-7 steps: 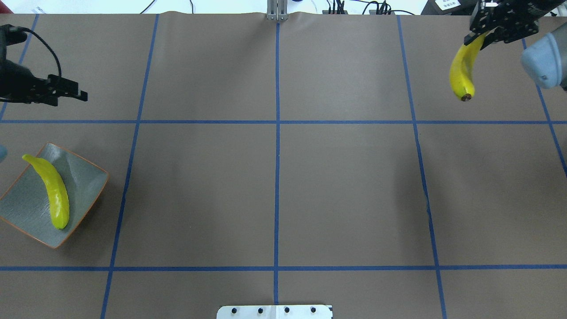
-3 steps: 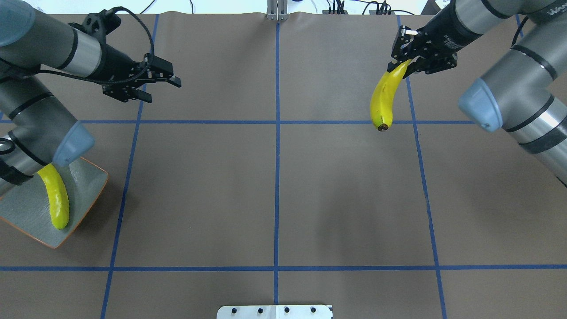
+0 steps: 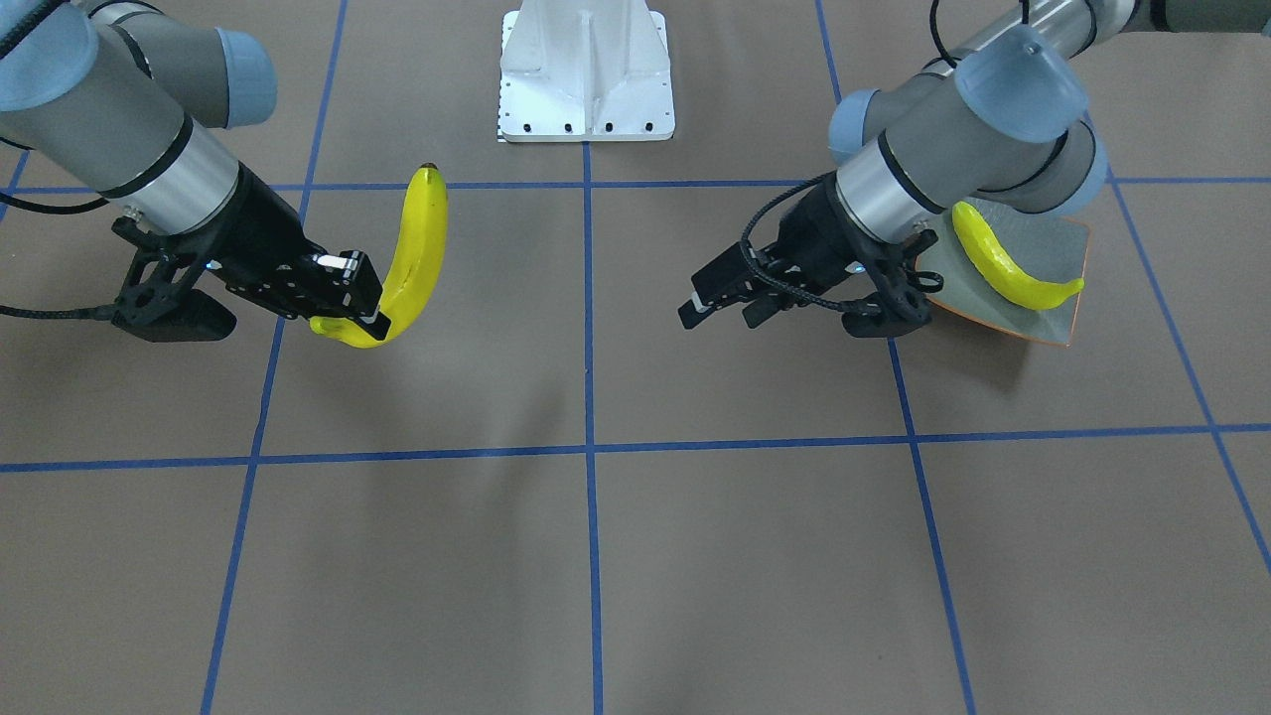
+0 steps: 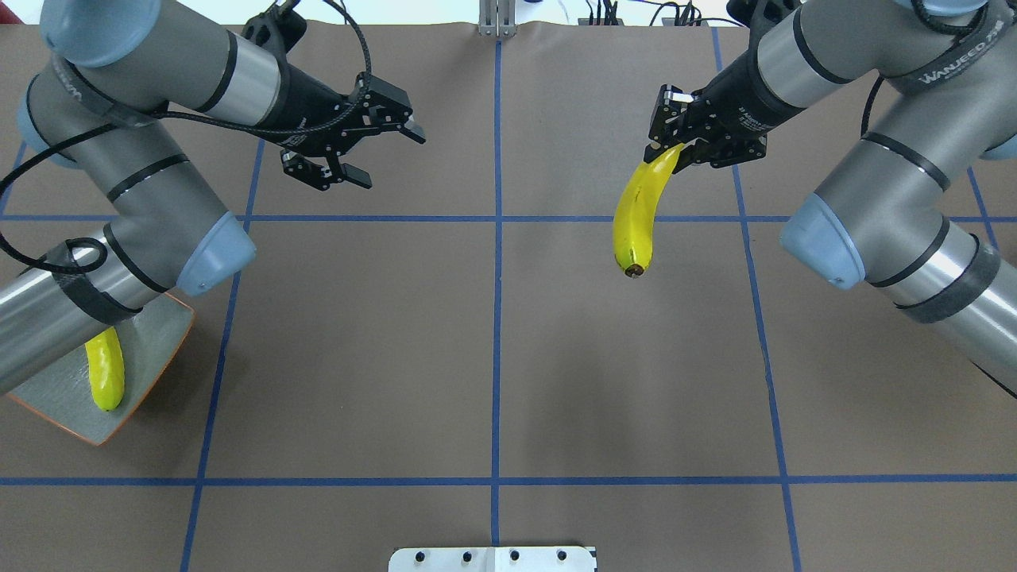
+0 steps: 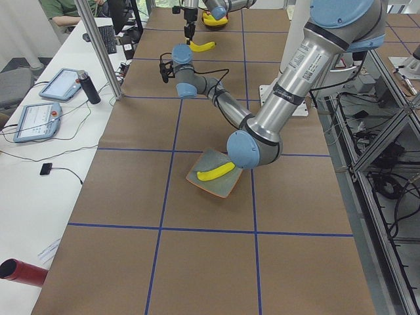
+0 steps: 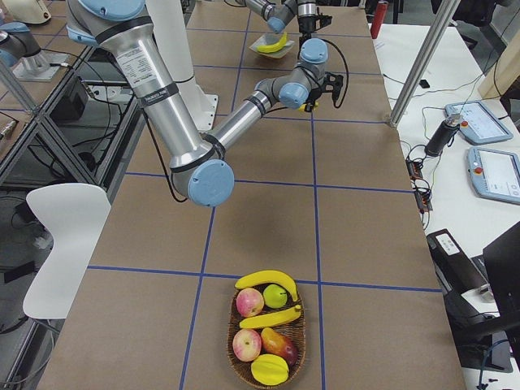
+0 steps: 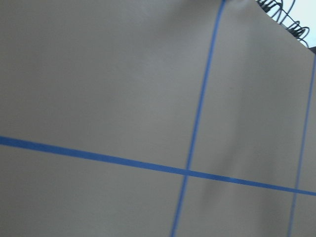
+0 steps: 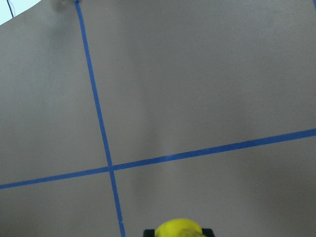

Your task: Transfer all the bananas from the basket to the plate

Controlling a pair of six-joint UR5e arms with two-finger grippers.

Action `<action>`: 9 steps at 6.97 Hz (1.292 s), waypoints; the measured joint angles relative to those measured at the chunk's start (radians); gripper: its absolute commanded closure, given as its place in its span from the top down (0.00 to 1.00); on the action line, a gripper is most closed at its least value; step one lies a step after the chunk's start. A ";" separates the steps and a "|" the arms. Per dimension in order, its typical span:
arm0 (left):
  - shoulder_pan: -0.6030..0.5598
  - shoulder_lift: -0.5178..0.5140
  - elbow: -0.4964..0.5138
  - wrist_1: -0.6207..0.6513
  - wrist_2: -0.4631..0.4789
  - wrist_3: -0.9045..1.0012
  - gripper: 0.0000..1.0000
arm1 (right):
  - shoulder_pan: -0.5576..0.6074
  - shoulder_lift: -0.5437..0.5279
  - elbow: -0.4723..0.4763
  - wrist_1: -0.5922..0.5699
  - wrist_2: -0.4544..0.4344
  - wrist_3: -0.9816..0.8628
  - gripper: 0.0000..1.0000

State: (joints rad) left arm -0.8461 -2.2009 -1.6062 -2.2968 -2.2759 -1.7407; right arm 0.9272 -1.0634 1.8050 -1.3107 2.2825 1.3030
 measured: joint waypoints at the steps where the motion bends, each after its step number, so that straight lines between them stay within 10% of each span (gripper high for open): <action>1: 0.028 -0.022 -0.025 -0.001 0.002 -0.068 1.00 | -0.015 0.000 0.022 0.001 -0.003 0.002 0.00; 9: 0.245 -0.147 -0.067 -0.011 0.131 -0.143 1.00 | -0.053 -0.002 0.073 0.085 0.003 -0.001 0.00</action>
State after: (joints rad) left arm -0.6010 -2.3476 -1.6731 -2.3082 -2.1453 -1.8837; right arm 0.8741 -1.0657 1.8779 -1.2253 2.2859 1.3018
